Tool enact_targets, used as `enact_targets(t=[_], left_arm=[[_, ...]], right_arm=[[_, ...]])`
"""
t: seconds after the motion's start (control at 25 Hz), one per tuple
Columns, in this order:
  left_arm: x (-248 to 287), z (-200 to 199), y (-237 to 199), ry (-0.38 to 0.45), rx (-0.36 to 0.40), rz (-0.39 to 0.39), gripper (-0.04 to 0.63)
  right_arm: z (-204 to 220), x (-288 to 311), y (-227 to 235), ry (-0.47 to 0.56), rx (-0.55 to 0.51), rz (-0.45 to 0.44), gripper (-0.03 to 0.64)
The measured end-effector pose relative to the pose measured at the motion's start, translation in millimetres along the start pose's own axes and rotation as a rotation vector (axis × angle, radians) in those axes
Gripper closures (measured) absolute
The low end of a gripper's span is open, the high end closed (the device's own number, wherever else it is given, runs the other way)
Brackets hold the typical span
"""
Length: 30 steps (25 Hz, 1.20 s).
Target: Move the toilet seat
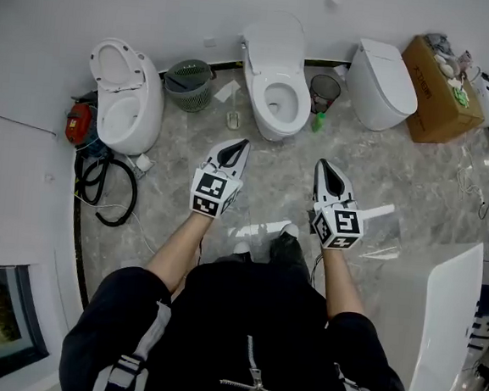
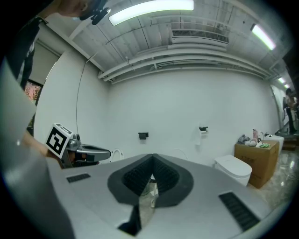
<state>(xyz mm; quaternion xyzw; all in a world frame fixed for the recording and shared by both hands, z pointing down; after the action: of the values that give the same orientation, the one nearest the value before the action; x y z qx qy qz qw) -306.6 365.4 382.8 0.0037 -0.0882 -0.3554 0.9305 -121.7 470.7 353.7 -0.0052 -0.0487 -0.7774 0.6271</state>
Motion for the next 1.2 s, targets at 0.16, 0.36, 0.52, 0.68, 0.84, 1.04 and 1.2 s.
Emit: enact_targets(t=[0.16,0.36,0.52,0.68,0.84,1.04,1.2], left_arm=[[26.0,0.1,1.3,-0.009,0.000,0.003,0.592],[69.1,-2.4,5.5,-0.019,0.000,-0.003,0.592],[112.4,0.2,5.3,-0.041,-0.008,-0.037,0.592],[156.4,-5.9,6.2,-0.059,-0.023,-0.096,0.592],[198.8,-15.4,7.7,-0.072,-0.045,-0.162,0.592],[239.6,-21.7,12.5,-0.084,-0.066,-0.242,0.592],[260.1,-22.3,12.8,-0.093,-0.083,-0.281,0.592]], right_arm=[[1.5,10.1,21.4,-0.005,0.000,0.003,0.614],[6.4,35.2,62.8,-0.015,0.016,-0.018,0.614],[7.9,66.9,103.8,-0.016,0.029,-0.056,0.614],[2.1,99.6,148.0,-0.023,0.035,-0.121,0.614],[-6.4,128.5,193.5,-0.035,0.043,-0.187,0.614],[-9.8,154.7,243.0,-0.050,0.045,-0.261,0.614],[-6.2,175.1,265.9,-0.068,0.049,-0.303,0.614]])
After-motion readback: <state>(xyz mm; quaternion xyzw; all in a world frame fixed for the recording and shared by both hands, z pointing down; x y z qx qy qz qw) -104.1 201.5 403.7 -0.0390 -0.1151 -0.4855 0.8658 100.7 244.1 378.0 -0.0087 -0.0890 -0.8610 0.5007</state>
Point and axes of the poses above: the fingertips, and each gripper's own axes: x forward along the fingers, y to its right, z out of its underside, the point moved 3 cm from there along -x, backward along the fingers, and after that the axes turned 6 degrees about -z, right-handed, at the moved point
